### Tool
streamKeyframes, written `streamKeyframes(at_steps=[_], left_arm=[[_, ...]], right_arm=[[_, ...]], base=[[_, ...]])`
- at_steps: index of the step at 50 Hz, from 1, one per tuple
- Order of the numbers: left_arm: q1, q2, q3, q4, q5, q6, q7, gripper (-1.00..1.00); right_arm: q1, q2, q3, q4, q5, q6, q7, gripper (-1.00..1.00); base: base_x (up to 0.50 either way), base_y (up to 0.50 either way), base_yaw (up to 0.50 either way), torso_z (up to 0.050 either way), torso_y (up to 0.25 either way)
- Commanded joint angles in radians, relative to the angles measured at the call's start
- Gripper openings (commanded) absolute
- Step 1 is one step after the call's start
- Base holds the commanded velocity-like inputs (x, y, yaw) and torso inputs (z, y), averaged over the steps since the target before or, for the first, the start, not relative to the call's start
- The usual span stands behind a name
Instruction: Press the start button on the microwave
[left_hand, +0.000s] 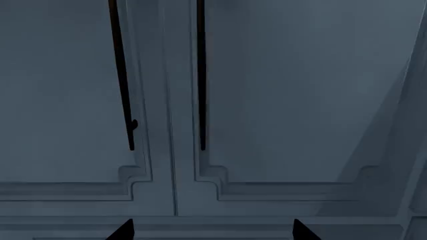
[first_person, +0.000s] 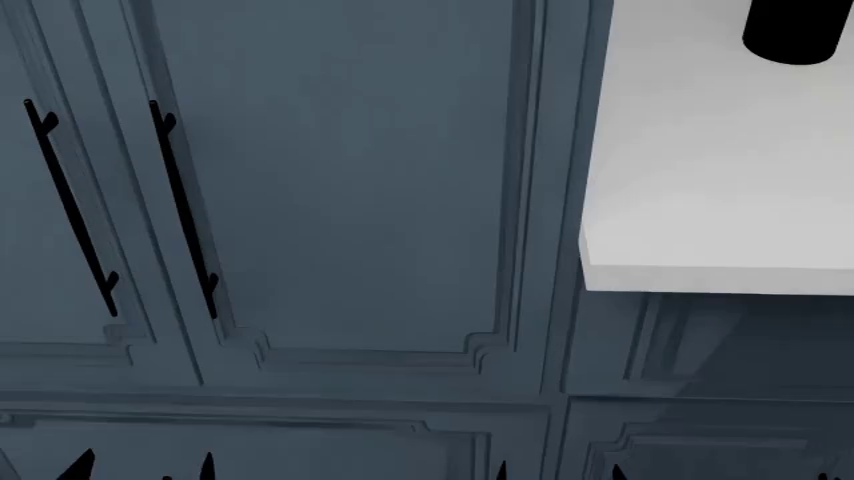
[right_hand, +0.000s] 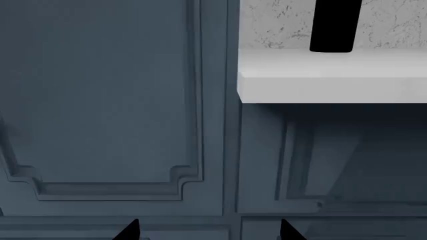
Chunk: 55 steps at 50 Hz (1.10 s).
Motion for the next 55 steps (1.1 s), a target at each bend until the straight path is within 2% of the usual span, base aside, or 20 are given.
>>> streamKeyframes(at_steps=[1,4,6,7,10,25,30,38,55], left_arm=[[0.002,-0.03,0.035,0.005,-0.03,-0.002,-0.035,1.0],[-0.008,-0.033,0.041,-0.032,-0.018,0.016,-0.07,1.0],[-0.016,-0.038,0.052,-0.075,0.049,0.046,-0.135,1.0],[-0.018,-0.04,0.055,-0.103,0.069,0.101,-0.164,1.0],[-0.02,-0.045,0.06,-0.095,0.032,0.066,-0.145,1.0],[-0.03,-0.074,0.094,-0.118,0.04,0.081,-0.18,1.0],[-0.028,-0.078,0.11,-0.118,0.049,0.087,-0.193,1.0],[-0.028,-0.085,0.12,-0.116,0.043,0.084,-0.204,1.0],[-0.031,-0.102,0.145,-0.122,0.029,0.09,-0.225,1.0]], right_arm=[[0.001,0.02,-0.026,0.003,0.02,-0.003,0.026,1.0],[-0.004,0.029,-0.041,0.032,0.026,-0.033,0.04,1.0],[-0.006,0.032,-0.047,0.032,0.043,-0.036,0.042,1.0],[-0.005,0.035,-0.053,0.032,0.045,-0.041,0.042,1.0],[0.003,0.039,-0.068,0.047,0.058,-0.05,0.04,1.0],[0.023,0.061,-0.096,0.06,0.093,-0.045,0.069,1.0],[0.019,0.065,-0.099,0.078,0.129,-0.08,0.053,1.0],[0.026,0.073,-0.109,0.087,0.145,-0.081,0.064,1.0],[0.025,0.089,-0.13,0.088,0.168,-0.093,0.083,1.0]], base=[[0.0,0.0,0.0,0.0,0.0],[0.0,0.0,0.0,0.0,0.0],[0.0,0.0,0.0,0.0,0.0],[0.0,0.0,0.0,0.0,0.0],[0.0,0.0,0.0,0.0,0.0],[0.0,0.0,0.0,0.0,0.0],[0.5,0.0,0.0,0.0,0.0],[0.0,0.0,0.0,0.0,0.0],[0.49,0.02,0.0,0.0,0.0]])
